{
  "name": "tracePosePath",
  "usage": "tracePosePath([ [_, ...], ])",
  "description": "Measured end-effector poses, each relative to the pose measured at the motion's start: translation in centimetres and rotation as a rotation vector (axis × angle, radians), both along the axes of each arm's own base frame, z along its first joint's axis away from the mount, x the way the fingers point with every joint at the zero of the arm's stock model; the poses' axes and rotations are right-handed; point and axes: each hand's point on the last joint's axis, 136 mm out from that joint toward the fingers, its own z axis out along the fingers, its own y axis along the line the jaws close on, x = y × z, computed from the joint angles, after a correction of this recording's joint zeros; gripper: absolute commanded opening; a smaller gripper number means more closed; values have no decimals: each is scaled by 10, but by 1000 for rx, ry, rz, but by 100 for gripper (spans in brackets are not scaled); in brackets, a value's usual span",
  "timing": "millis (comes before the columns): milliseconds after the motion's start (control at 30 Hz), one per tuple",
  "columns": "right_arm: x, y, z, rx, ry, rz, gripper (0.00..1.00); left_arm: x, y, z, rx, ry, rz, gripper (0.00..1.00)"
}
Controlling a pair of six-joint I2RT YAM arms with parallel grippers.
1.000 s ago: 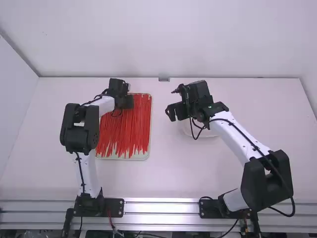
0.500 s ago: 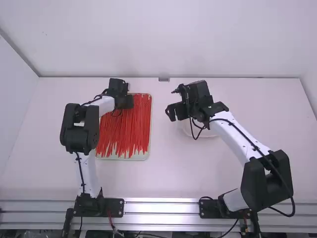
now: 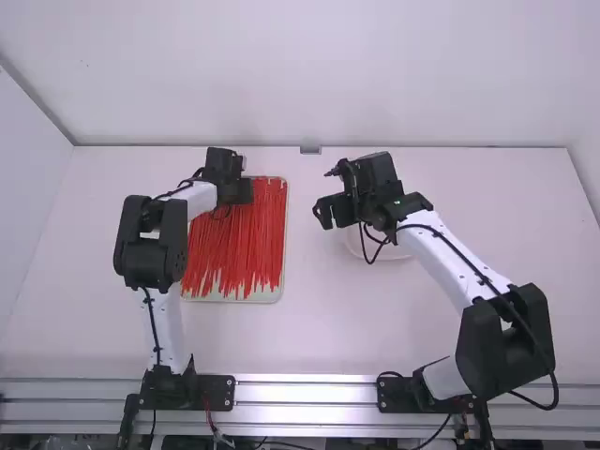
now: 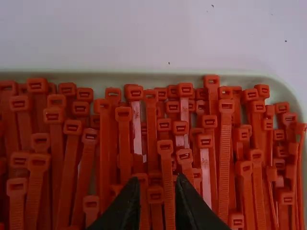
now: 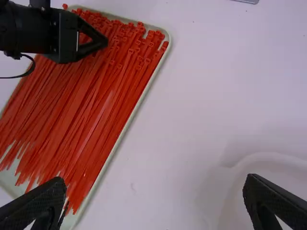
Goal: Fasten the cable tie
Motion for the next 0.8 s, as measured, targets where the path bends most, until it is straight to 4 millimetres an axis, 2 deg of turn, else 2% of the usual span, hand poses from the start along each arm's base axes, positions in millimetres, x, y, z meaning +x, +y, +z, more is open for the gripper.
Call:
tracePosePath([
  [500, 0, 0, 0, 0, 0, 1, 99, 0, -6, -8, -2, 8, -9, 18],
  [800, 0, 0, 0, 0, 0, 1, 99, -2, -6, -9, -1, 17, -9, 10],
])
